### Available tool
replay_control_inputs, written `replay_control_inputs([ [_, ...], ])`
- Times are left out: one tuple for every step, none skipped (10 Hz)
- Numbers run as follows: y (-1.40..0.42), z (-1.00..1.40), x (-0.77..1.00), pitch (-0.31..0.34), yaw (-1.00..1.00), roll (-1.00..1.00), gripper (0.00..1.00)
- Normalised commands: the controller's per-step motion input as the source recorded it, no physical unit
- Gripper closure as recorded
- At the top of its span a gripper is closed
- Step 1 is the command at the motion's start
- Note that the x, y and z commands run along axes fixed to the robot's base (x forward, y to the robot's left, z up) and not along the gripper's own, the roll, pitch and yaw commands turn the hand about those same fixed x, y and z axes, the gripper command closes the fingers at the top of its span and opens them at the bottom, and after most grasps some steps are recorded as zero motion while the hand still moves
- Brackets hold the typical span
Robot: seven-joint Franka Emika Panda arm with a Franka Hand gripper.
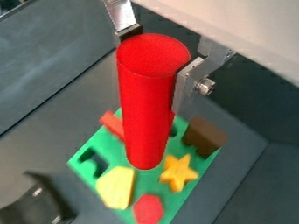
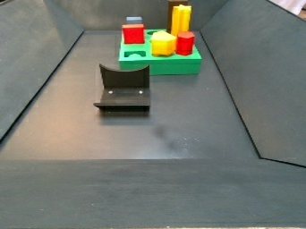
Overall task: Pick up the round object. Move up. Place the round object on the fixture. Regrasp the round object. Move to above the board. Insert the round object.
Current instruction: Move to above the board, then insert the round object.
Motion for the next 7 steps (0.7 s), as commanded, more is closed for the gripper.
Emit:
replay_control_inputs([
  [0.04, 0.0, -0.09, -0.155, -0.06, -0.53, 1.0],
  [0.03, 0.0, -0.07, -0.102, -0.02, -0.31, 1.0],
  [0.02, 0.0, -0.05, -0.079, -0.02, -0.23, 1.0],
  [-0.08, -0.46, 0.94, -0.067, -0.13, -0.01, 1.0],
  [-0.07, -0.45, 0.97, -0.029, -0.12, 0.0, 1.0],
  [-0.05, -0.47, 0.95, -0.019, -0.12, 0.0, 1.0],
  [-0.02, -0.49, 0.77, -0.033, -0.16, 0.0, 1.0],
])
